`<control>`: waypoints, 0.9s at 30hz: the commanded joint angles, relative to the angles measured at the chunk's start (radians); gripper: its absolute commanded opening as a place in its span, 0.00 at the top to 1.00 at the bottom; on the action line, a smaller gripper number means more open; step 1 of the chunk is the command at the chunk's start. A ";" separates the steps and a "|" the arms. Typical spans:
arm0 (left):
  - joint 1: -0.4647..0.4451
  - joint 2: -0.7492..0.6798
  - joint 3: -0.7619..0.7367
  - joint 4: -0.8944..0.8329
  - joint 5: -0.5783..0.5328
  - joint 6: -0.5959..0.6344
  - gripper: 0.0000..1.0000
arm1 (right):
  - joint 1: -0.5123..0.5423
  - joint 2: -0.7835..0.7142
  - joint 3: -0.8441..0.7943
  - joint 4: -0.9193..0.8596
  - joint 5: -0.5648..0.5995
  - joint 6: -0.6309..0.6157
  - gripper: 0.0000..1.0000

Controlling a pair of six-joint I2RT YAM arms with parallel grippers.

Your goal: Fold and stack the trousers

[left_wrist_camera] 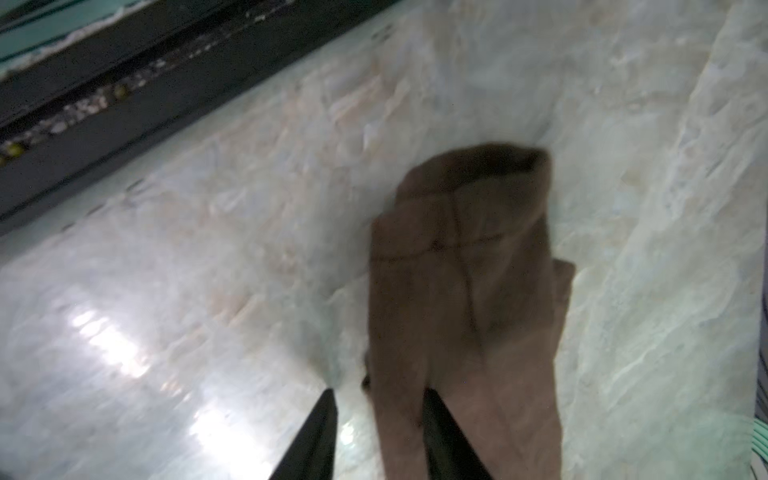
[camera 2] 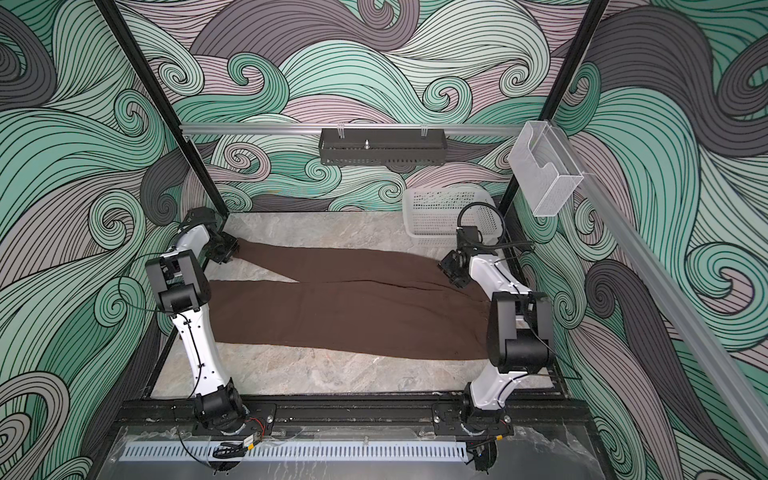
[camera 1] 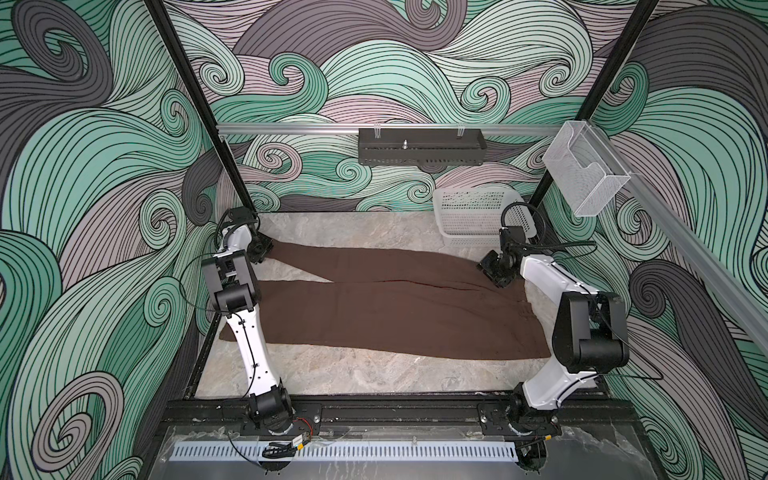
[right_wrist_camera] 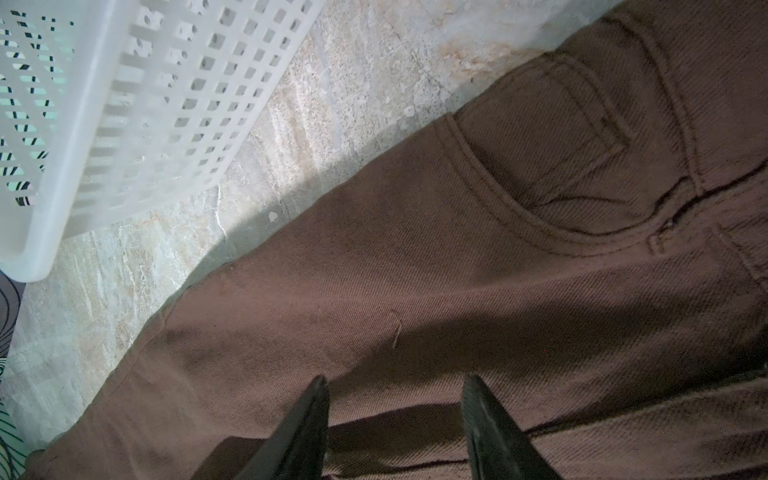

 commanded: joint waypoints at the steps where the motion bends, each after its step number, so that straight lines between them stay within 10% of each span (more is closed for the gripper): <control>1: 0.015 -0.073 -0.054 0.043 -0.006 -0.020 0.69 | 0.002 0.018 0.000 -0.002 -0.006 -0.012 0.47; 27: 0.023 -0.027 -0.026 0.012 -0.046 -0.012 0.95 | 0.003 0.042 0.000 0.007 -0.009 -0.013 0.47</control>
